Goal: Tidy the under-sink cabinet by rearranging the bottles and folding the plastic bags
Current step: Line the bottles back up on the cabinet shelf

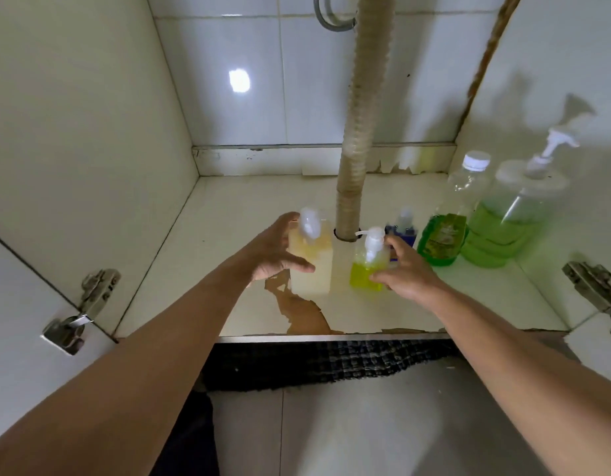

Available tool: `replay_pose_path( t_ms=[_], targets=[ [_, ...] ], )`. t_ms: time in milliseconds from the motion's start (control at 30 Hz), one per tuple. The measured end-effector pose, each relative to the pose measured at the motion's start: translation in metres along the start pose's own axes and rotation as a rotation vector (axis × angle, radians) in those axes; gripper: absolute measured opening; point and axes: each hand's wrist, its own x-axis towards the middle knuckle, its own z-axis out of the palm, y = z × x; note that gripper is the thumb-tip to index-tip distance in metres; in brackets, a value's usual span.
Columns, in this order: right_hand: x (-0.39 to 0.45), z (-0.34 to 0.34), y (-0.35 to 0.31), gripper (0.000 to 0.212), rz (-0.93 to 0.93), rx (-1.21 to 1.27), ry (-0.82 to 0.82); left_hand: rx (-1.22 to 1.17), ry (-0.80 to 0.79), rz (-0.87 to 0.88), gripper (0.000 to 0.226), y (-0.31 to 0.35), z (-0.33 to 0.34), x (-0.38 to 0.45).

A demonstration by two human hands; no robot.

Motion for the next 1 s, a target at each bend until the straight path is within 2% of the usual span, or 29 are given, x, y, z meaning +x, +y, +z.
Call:
replay_pose_path(
  t_ms=[100, 233, 333, 500, 1000],
  targets=[
    [-0.015, 0.018, 0.01, 0.069, 0.03, 0.14, 0.177, -0.083, 0.083, 0.022, 0.103, -0.021, 0.02, -0.011],
    [-0.012, 0.053, 0.015, 0.057, -0.038, 0.173, 0.326, -0.051, 0.244, 0.035, 0.092, -0.033, 0.039, -0.007],
    [0.002, 0.062, 0.008, 0.065, -0.007, 0.204, 0.381, 0.003, 0.238, 0.024, 0.093, -0.036, 0.034, 0.007],
    [0.017, 0.064, 0.001, 0.068, 0.018, 0.149, 0.397, 0.086, 0.221, -0.008, 0.093, -0.031, 0.026, 0.028],
    [0.036, 0.06, -0.018, 0.069, 0.101, 0.045, 0.399, 0.035, 0.197, -0.084, 0.091, -0.028, 0.025, 0.042]
  ],
)
